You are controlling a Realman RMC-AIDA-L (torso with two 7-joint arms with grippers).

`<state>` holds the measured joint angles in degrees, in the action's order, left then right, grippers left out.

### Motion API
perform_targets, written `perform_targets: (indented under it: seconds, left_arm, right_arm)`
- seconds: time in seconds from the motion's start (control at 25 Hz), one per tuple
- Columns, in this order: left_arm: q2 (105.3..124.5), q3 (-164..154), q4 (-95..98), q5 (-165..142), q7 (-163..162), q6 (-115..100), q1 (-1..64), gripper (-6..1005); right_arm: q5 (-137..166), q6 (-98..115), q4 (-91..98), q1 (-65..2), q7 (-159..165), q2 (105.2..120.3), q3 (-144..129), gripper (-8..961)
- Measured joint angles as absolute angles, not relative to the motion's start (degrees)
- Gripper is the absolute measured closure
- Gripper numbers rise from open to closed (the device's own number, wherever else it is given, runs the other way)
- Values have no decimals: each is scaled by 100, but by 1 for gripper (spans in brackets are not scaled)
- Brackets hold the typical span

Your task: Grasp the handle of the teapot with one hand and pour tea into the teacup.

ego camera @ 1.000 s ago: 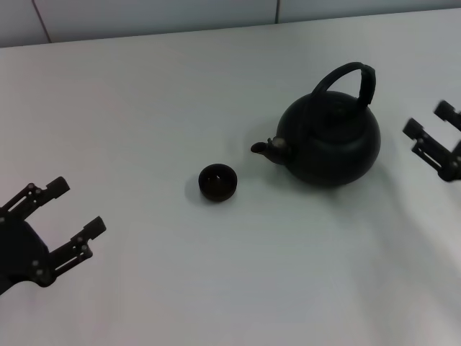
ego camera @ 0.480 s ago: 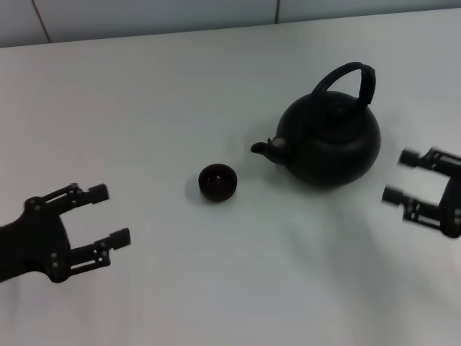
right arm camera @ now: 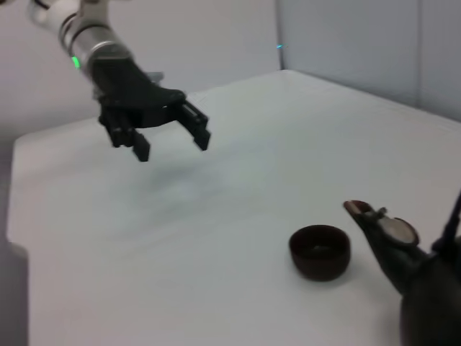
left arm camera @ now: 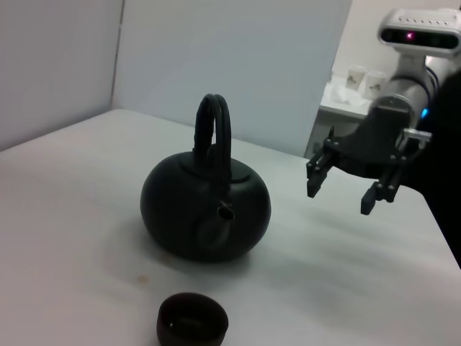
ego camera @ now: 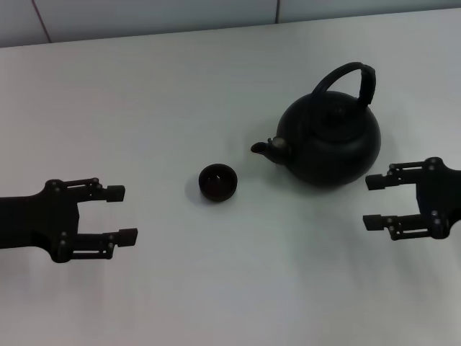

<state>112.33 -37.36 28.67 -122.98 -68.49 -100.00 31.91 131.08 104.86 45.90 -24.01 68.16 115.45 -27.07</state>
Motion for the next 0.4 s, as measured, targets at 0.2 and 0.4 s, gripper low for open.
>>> perform_targets:
  seconds: [0.2,0.4]
  left_arm:
    - [11273,-3672,2873,-12281,-6824,-10068,3192,212]
    - [11276,-3666,2876,-12179,-6823,-10104,3163,212]
  right_arm:
    - [13146,10519,4684,-2546,6863,11593,-2765,273]
    - [13150,10485,4658,-2566,6863,11626,-2768,274]
